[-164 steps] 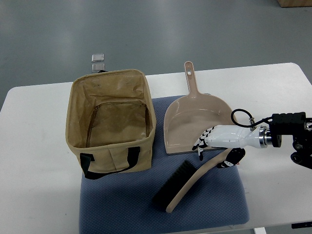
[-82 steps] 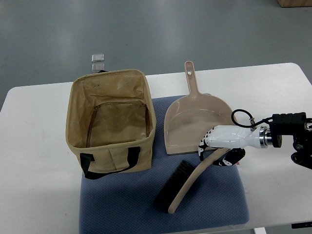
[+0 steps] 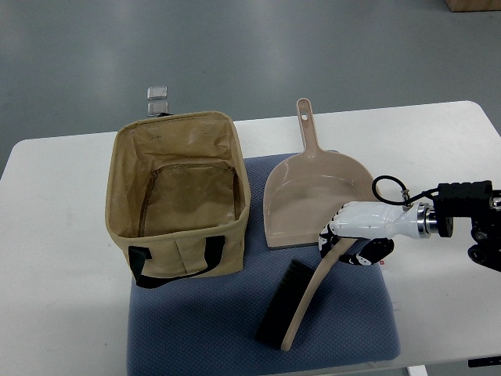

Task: Put pink broom in yellow bag with right hand
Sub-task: 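Lift the brush with the right hand, swinging bristles over the dustpan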

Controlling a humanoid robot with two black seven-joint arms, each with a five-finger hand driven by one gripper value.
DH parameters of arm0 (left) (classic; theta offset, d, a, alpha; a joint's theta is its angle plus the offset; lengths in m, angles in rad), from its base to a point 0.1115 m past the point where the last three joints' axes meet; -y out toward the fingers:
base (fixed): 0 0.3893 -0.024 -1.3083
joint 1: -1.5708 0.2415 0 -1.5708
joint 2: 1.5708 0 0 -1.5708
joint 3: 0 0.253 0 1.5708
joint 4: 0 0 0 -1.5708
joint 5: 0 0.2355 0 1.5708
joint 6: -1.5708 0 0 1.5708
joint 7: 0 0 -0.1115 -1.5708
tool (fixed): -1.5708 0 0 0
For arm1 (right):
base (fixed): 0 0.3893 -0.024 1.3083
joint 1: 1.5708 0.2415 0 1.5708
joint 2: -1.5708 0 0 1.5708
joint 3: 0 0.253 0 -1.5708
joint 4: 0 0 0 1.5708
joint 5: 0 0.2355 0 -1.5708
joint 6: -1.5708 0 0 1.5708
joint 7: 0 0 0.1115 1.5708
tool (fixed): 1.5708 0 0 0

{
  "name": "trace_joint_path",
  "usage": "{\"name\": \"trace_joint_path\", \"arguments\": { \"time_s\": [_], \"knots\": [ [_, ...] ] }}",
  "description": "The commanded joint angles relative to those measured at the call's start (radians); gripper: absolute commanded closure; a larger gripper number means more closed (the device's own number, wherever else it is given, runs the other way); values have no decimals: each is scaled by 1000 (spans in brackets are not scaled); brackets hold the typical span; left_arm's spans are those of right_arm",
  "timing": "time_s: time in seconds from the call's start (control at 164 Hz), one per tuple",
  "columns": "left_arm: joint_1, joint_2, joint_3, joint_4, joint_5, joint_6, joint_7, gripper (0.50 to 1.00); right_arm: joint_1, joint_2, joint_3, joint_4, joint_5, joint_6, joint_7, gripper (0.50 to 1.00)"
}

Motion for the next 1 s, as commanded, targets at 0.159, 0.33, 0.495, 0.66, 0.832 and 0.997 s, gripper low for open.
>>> {"name": "trace_joint_path", "arguments": {
  "time_s": [0.159,0.33,0.495,0.66,0.832,0.997],
  "knots": [
    [0,0,0,1,0,0,0,500,-1,-4,10,-2,5,-3,4,959],
    [0,0,0,-1,0,0,0,500,0,-8,15,0,16,-5,10,965],
    [0,0,0,-1,0,0,0,500,0,-11,15,0,28,-28,13,967],
    [0,0,0,1,0,0,0,500,-1,-20,15,0,71,-29,29,967],
    [0,0,0,1,0,0,0,500,0,-31,16,-2,108,-35,35,967],
    [0,0,0,1,0,0,0,500,0,-57,58,-2,157,-37,37,965]
  ]
}}
